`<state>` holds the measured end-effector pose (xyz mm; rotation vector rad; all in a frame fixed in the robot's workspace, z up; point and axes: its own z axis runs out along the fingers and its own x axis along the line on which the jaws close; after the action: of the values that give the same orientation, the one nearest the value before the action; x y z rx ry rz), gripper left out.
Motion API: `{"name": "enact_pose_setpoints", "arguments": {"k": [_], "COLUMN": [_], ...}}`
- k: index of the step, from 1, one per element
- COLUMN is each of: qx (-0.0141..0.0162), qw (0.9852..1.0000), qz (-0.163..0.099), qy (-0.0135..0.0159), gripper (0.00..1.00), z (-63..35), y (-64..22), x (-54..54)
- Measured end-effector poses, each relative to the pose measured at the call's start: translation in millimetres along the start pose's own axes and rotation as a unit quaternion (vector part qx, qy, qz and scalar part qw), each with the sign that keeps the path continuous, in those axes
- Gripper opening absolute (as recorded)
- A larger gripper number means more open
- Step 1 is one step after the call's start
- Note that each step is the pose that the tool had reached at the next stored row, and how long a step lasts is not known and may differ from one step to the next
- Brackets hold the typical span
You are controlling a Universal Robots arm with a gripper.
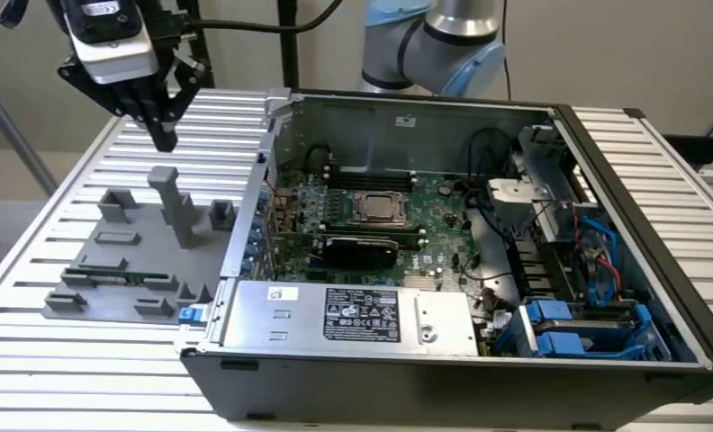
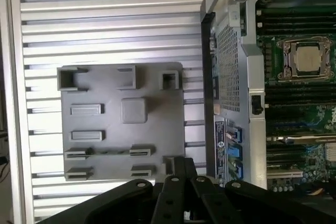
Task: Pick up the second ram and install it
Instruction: 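Reach for the second ram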
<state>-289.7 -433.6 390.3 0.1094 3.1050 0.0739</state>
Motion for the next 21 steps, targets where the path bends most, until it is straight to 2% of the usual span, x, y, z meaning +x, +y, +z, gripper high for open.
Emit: {"name": "enact_pose_setpoints", "arguments": {"k": [7,14,21], "qx": [0.0028,0.0063,0.0085], "qw": [1.0,1.0,1.0], "qz": [0.0,0.0,0.0], "qy": [-0.0003,-0.0004,-0.0003], "gripper": [0.0,0.0,0.0], "z": [2.3,5.2,9.4], "y": [-2.4,-3.9,-5.1], "x": [30.0,48.7,63.1]}}
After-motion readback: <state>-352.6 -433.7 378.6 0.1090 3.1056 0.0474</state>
